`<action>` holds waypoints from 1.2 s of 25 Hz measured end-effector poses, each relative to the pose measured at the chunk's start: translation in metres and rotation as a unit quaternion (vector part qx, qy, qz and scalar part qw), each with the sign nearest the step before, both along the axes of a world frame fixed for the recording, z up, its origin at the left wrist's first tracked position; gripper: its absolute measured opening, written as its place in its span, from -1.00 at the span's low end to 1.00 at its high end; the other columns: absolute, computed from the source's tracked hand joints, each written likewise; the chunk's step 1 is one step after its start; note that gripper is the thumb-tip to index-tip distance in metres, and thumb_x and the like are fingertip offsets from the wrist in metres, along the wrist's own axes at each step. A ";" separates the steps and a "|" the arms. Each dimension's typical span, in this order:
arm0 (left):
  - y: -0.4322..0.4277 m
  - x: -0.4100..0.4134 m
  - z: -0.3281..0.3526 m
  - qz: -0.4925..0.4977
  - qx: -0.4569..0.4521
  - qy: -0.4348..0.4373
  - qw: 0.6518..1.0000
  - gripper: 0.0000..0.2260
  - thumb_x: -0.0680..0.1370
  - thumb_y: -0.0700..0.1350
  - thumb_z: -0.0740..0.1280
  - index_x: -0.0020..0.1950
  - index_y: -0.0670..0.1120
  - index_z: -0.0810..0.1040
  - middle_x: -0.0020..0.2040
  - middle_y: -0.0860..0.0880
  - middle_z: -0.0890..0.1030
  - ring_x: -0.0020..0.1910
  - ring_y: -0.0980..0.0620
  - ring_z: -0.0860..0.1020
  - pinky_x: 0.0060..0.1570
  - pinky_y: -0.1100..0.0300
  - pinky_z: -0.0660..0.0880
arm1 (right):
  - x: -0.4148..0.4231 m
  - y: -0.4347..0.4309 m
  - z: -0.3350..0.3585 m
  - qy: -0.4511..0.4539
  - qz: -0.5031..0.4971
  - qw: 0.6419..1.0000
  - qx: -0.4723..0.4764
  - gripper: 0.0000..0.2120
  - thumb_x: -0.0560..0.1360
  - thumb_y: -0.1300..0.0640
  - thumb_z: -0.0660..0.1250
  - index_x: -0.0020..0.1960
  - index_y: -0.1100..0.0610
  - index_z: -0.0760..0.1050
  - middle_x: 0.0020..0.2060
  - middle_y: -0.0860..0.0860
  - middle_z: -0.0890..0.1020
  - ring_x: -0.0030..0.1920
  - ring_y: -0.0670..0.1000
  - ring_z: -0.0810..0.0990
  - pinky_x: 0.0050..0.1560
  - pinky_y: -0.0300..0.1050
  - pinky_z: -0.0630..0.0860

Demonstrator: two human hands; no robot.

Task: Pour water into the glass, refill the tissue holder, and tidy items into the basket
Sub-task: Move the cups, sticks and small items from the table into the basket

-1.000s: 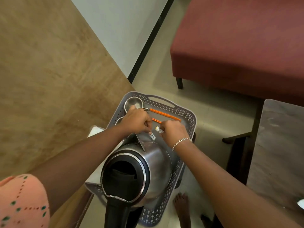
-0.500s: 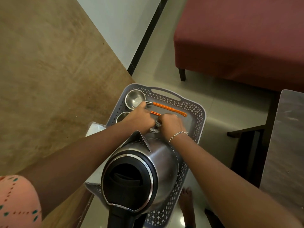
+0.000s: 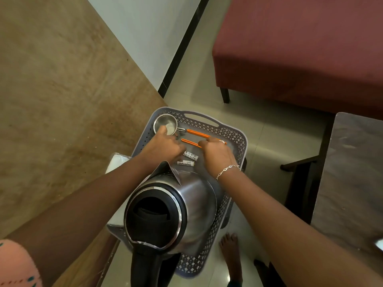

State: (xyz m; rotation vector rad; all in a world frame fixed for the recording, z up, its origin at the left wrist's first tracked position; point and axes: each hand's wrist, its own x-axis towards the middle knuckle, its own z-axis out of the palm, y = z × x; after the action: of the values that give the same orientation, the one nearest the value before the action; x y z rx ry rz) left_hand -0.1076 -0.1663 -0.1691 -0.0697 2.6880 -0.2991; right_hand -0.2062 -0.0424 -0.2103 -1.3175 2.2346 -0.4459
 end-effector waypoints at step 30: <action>0.548 -0.096 0.179 0.064 0.119 0.157 0.978 -0.43 0.26 0.03 0.55 0.19 -0.17 0.55 0.23 -0.27 0.54 0.24 -0.23 0.50 0.17 -0.25 0.40 | -0.099 0.574 0.223 0.247 -0.217 0.944 -0.017 -0.56 0.10 0.34 0.51 -0.03 0.27 0.54 -0.07 0.26 0.61 -0.09 0.27 0.61 -0.06 0.02 0.57</action>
State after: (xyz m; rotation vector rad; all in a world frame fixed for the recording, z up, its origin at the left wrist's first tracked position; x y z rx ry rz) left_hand -0.2038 0.3821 0.0097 -0.2351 2.9915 0.0847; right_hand -0.3047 0.5314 0.0132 -1.0227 2.9702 -0.3291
